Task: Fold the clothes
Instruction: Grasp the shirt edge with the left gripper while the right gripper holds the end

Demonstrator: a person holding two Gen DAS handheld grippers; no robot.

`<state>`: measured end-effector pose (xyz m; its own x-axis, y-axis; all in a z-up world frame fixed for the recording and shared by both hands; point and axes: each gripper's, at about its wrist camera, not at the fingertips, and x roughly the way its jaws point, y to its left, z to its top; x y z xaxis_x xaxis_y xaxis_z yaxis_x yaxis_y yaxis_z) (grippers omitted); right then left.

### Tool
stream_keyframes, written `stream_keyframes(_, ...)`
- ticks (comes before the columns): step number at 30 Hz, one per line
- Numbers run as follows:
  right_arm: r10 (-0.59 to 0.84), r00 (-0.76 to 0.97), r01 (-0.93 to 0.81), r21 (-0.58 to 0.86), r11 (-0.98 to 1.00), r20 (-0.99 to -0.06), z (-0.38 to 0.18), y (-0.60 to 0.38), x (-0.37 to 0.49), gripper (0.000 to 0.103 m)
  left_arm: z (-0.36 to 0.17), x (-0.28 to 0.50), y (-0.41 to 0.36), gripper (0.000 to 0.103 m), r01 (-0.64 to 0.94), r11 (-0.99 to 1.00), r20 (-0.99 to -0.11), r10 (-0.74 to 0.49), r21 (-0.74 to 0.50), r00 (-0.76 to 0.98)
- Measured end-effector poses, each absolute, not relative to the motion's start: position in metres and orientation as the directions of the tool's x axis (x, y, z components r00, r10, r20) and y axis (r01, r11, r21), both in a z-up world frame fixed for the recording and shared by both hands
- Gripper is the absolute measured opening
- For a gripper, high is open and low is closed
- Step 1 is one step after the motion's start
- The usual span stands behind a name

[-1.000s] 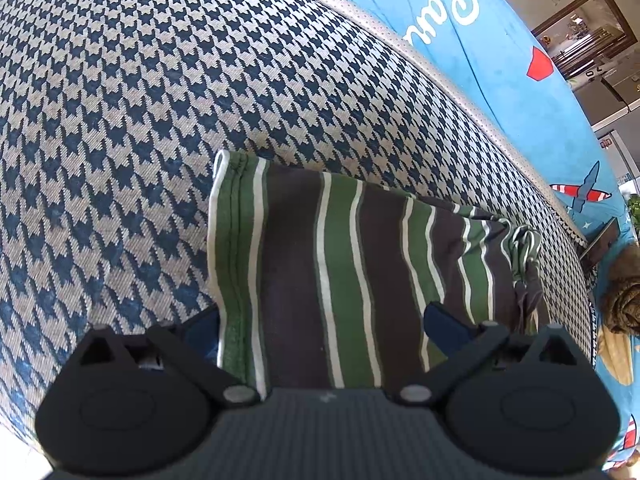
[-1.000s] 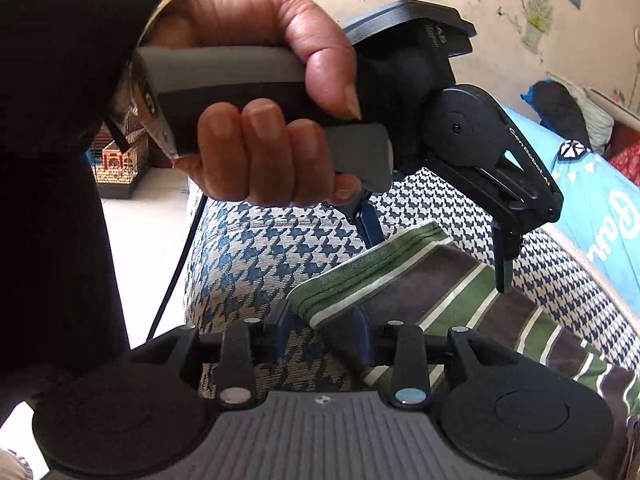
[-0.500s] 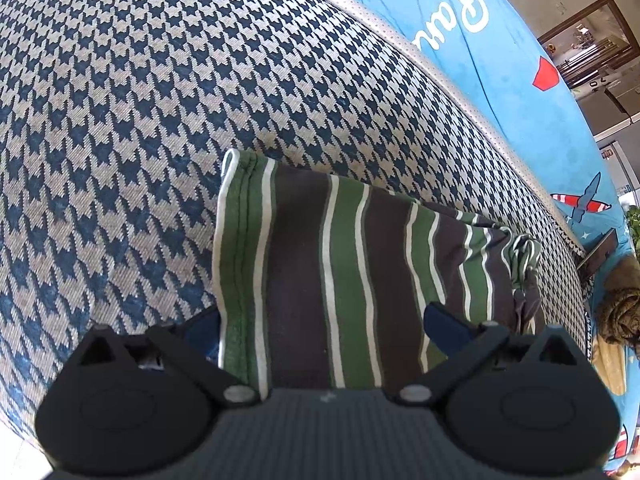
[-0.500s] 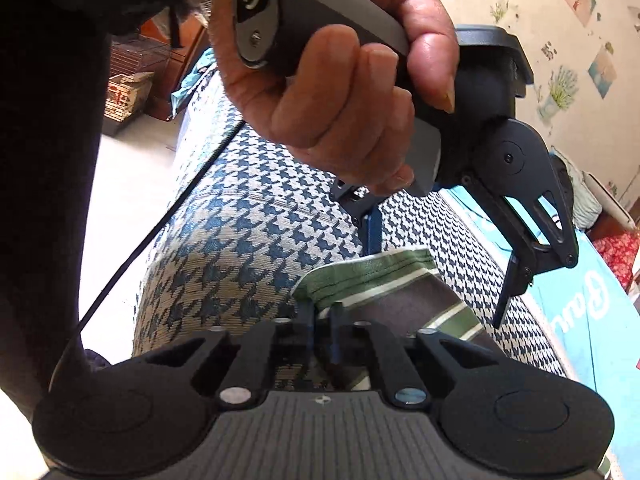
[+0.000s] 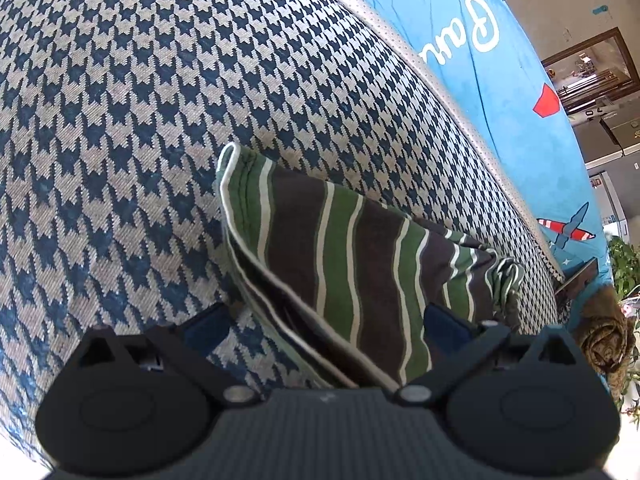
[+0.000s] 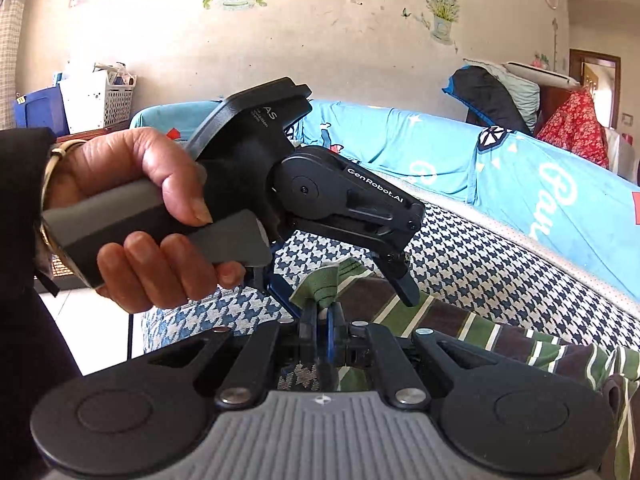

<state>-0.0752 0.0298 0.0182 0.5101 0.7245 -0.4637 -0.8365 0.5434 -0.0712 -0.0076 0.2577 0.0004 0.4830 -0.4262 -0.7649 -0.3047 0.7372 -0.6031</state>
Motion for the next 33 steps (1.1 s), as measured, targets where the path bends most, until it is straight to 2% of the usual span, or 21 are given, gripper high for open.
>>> stream_keyframes(1, 0.725, 0.506, -0.839, -0.07, 0.54, -0.468, 0.019, 0.028, -0.076, 0.003, 0.001, -0.007, 0.258, 0.101, -0.303, 0.731, -0.757, -0.427, -0.611, 0.495)
stream_keyframes(3, 0.718, 0.501, -0.842, -0.081, 0.533, -0.482, 0.013, 0.03, -0.078, 0.003, 0.001, -0.005, 0.255, 0.087, -0.302, 0.739, -0.761, -0.418, -0.603, 0.496)
stream_keyframes(4, 0.714, 0.5, -0.843, -0.088, 0.53, -0.49, 0.009, 0.03, -0.079, 0.003, 0.001, -0.004, 0.253, 0.074, -0.301, 0.745, -0.765, -0.412, -0.596, 0.495)
stream_keyframes(5, 0.709, 0.501, -0.844, -0.099, 0.527, -0.497, 0.005, 0.032, -0.08, 0.003, 0.001, -0.003, 0.251, 0.067, -0.301, 0.75, -0.769, -0.406, -0.588, 0.493)
stream_keyframes(6, 0.7, 0.506, -0.843, -0.117, 0.526, -0.503, 0.001, 0.034, -0.08, 0.003, 0.0, -0.002, 0.249, 0.064, -0.3, 0.756, -0.774, -0.399, -0.581, 0.492)
stream_keyframes(8, 0.684, 0.516, -0.84, -0.15, 0.521, -0.516, -0.007, 0.037, -0.082, 0.004, 0.002, -0.002, 0.249, 0.049, -0.296, 0.756, -0.77, -0.401, -0.584, 0.496)
stream_keyframes(11, 0.664, 0.525, -0.838, -0.187, 0.513, -0.533, -0.018, 0.042, -0.085, 0.005, 0.002, -0.004, 0.253, 0.041, -0.316, 0.748, -0.773, -0.394, -0.584, 0.496)
stream_keyframes(19, 0.64, 0.543, -0.836, -0.283, 0.47, -0.544, -0.036, 0.051, -0.096, 0.02, -0.005, -0.03, 0.271, 0.039, -0.343, 0.721, -0.766, -0.4, -0.602, 0.503)
stream_keyframes(27, 0.628, 0.592, -0.806, -0.385, 0.449, -0.506, -0.046, 0.058, -0.106, 0.021, -0.011, -0.04, 0.271, 0.039, -0.36, 0.709, -0.765, -0.394, -0.606, 0.509)
stream_keyframes(30, 0.626, 0.599, -0.8, -0.392, 0.453, -0.5, -0.046, 0.058, -0.105, 0.017, -0.012, -0.036, 0.265, 0.04, -0.369, 0.707, -0.767, -0.389, -0.603, 0.51)
stream_keyframes(31, 0.625, 0.599, -0.801, -0.388, 0.457, -0.5, -0.045, 0.057, -0.104, 0.006, -0.011, -0.035, 0.265, 0.041, -0.375, 0.709, -0.771, -0.381, -0.598, 0.51)
stream_keyframes(33, 0.626, 0.605, -0.796, -0.382, 0.47, -0.492, -0.04, 0.055, -0.102, 0.003, -0.01, -0.034, 0.266, 0.051, -0.387, 0.722, -0.785, -0.347, -0.573, 0.513)
